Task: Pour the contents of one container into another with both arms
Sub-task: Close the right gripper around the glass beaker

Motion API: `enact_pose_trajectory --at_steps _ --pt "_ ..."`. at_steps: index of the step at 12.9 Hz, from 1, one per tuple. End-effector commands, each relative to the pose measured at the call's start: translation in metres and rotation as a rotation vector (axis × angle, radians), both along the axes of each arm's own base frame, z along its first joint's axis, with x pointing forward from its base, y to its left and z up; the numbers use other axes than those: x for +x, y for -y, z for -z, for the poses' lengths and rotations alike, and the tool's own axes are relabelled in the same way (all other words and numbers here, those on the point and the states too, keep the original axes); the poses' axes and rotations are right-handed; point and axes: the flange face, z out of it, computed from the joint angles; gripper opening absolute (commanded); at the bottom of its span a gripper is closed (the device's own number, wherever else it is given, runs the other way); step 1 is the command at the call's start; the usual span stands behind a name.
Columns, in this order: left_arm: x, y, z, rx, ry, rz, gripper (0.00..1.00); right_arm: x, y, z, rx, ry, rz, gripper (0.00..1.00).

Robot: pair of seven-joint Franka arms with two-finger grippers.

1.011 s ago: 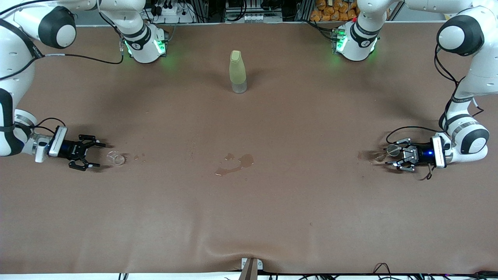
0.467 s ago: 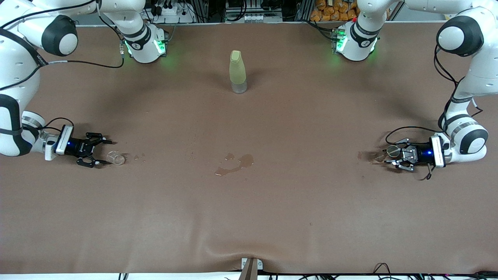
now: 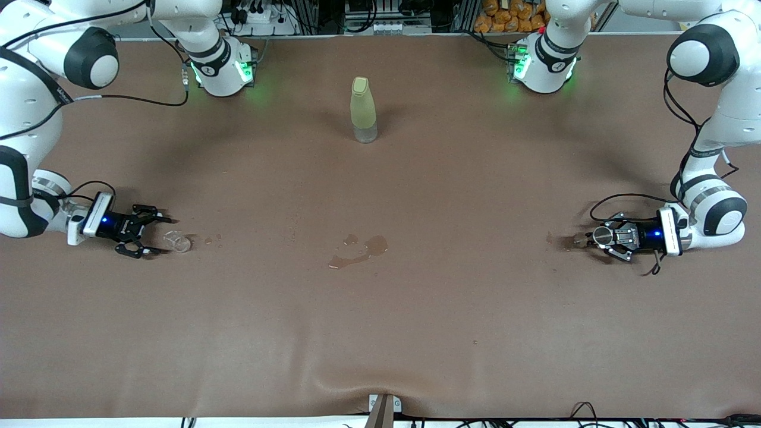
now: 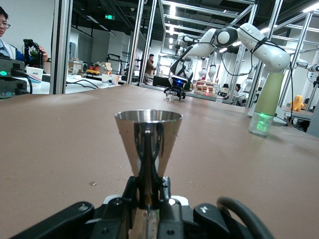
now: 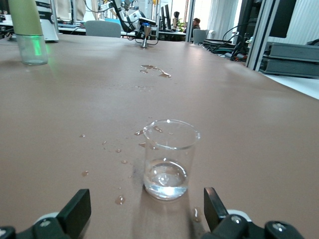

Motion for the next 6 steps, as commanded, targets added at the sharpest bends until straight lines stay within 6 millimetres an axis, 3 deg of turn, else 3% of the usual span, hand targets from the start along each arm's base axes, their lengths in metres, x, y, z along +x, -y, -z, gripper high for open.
enact_pose_trajectory --at_steps 1,3,6 --pt "0.003 0.001 0.001 0.000 0.019 -0.003 0.00 -0.008 0.004 0.014 0.000 0.254 -0.039 1.00" --pt "0.005 0.006 -0.001 -0.005 0.017 0.005 0.00 -0.004 -0.003 0.018 0.010 0.260 -0.026 1.00" --pt "0.022 0.044 -0.012 0.003 0.033 0.072 0.00 0.001 -0.018 0.025 0.025 0.263 -0.037 1.00"
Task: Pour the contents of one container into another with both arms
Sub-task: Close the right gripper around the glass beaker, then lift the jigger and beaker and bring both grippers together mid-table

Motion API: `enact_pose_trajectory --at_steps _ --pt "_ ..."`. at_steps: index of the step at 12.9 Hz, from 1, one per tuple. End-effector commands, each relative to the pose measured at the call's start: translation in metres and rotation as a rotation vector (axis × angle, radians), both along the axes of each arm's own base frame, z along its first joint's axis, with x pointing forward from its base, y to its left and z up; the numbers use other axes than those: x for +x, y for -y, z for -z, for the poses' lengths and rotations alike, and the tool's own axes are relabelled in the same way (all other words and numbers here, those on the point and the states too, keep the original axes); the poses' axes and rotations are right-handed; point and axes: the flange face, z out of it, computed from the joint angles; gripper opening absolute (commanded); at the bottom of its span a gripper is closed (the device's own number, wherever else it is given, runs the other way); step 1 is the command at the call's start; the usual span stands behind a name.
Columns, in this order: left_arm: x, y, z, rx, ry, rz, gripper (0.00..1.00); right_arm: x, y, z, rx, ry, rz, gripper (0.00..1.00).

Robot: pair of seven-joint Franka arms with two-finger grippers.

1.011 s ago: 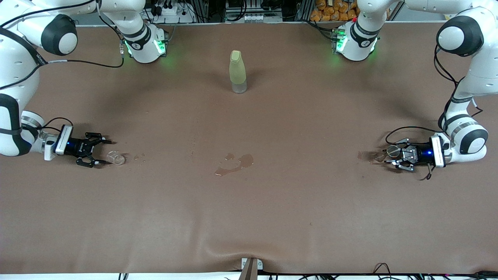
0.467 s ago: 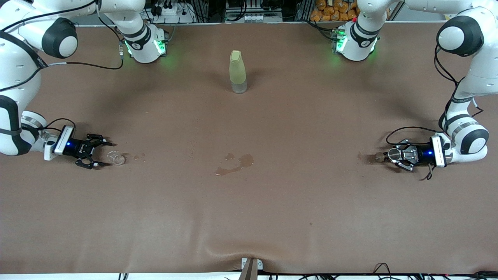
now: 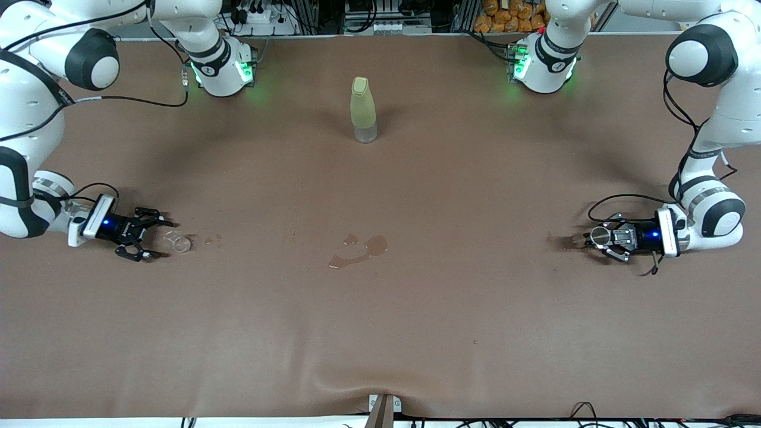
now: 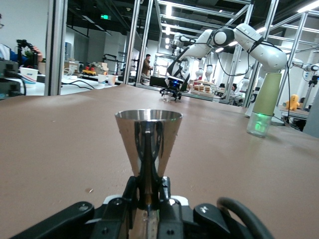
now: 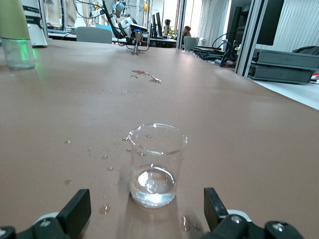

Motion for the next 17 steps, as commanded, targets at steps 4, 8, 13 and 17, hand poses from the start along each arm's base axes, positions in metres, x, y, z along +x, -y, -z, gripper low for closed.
enact_pose_trajectory --at_steps 4,8,13,17 --pt "0.040 0.085 -0.032 0.041 0.030 0.122 0.00 0.002 -0.030 0.031 0.011 0.271 -0.053 1.00" --pt "0.060 0.136 -0.049 0.056 -0.054 0.121 0.00 0.008 -0.045 0.035 0.010 0.275 -0.063 1.00" --pt "0.085 0.235 -0.078 0.095 0.021 0.161 0.00 0.017 -0.062 0.039 0.010 0.285 -0.059 1.00" --pt "0.091 0.301 -0.087 0.106 0.051 0.148 0.00 0.019 -0.067 0.039 0.003 0.283 -0.064 0.84"
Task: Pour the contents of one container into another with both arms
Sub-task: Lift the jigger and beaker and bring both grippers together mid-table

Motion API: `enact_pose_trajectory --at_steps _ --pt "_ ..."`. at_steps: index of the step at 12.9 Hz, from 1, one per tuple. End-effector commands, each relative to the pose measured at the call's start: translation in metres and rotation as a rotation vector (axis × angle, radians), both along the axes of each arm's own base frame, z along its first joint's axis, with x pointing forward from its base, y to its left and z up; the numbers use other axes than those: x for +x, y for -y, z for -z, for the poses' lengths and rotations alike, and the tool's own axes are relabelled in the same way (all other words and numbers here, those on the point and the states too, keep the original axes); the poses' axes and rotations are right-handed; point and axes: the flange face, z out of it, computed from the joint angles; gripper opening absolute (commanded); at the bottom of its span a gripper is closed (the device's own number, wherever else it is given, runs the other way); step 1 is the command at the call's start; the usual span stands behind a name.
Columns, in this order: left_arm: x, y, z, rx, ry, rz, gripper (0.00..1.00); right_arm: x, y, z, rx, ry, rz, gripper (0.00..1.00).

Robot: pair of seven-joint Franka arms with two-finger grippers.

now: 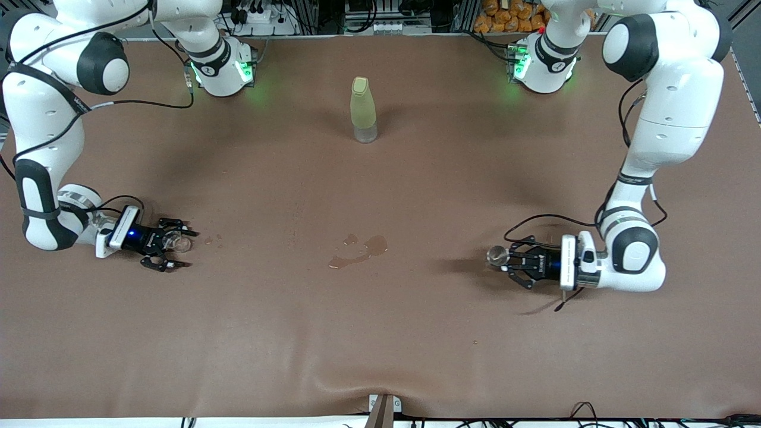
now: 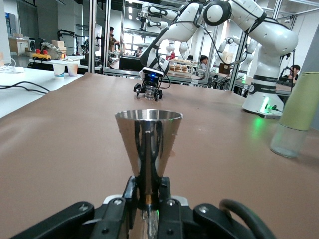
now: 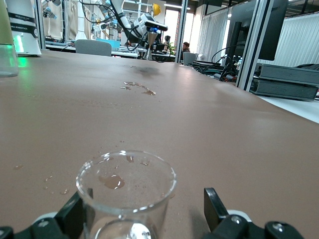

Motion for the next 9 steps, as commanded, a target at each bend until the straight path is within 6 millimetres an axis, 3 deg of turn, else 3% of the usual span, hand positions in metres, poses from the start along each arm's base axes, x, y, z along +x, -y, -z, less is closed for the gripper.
enact_pose_trajectory --at_steps 1,2,3,7,9 --pt "0.000 0.020 -0.008 -0.010 -0.005 -0.031 0.00 -0.006 -0.009 0.019 -0.057 0.249 -0.045 0.66" --pt "-0.002 0.032 -0.009 -0.014 -0.003 -0.015 0.00 -0.006 -0.011 0.019 -0.054 0.245 -0.048 0.47" --pt "-0.002 0.037 -0.010 -0.013 -0.005 -0.015 0.00 -0.005 -0.012 0.018 -0.053 0.246 -0.050 0.35" --pt "-0.008 0.080 -0.003 0.000 -0.003 -0.005 0.00 -0.002 -0.018 0.013 -0.040 0.233 -0.058 0.13" --pt "-0.010 0.088 -0.003 -0.002 -0.020 0.000 0.00 0.002 -0.026 0.004 0.003 0.161 -0.061 0.01"
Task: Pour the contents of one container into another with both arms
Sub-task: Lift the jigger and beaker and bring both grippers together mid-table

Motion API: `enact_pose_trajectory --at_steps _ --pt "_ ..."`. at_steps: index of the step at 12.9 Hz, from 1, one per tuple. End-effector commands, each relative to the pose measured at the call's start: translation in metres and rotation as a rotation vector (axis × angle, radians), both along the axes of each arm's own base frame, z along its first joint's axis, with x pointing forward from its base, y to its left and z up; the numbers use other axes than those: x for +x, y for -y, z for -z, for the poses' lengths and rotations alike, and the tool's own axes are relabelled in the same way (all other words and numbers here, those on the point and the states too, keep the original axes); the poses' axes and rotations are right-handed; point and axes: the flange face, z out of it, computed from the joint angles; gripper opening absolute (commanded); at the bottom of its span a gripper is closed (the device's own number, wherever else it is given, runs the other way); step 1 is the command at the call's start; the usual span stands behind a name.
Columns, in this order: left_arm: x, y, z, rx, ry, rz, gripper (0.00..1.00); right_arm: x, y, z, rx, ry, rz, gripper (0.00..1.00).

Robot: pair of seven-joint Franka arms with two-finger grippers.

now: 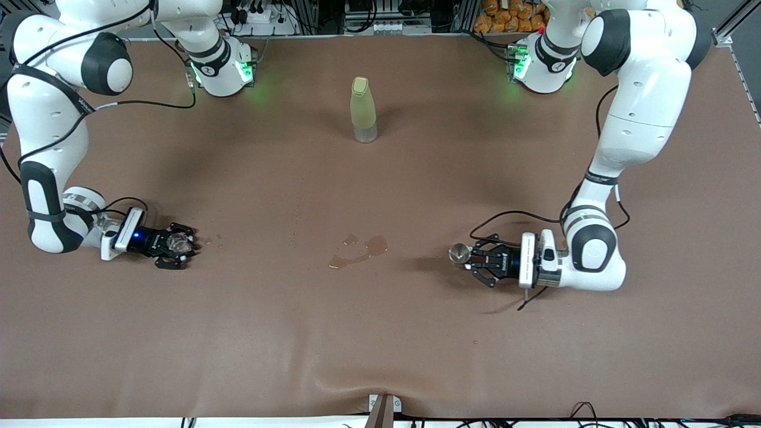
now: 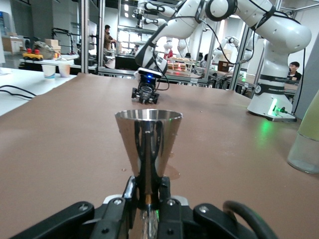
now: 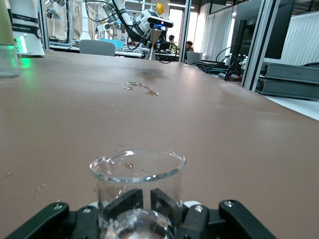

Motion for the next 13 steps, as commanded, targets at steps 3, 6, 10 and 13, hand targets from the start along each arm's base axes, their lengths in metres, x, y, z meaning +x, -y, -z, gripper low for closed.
enact_pose_trajectory --at_steps 3,6,10,13 --pt "-0.001 0.014 -0.010 -0.002 -0.123 -0.040 0.00 0.004 -0.029 -0.018 0.077 0.113 -0.076 0.00" --pt "-0.005 0.025 -0.006 -0.014 -0.124 -0.033 0.00 0.010 -0.047 -0.044 0.158 0.035 -0.115 0.00" --pt "-0.007 0.036 -0.004 -0.035 -0.100 -0.031 0.00 0.019 -0.080 -0.088 0.261 -0.075 -0.204 0.00" --pt "-0.004 0.042 0.002 -0.077 -0.005 -0.081 0.00 0.029 -0.096 -0.131 0.278 -0.131 -0.250 0.00"
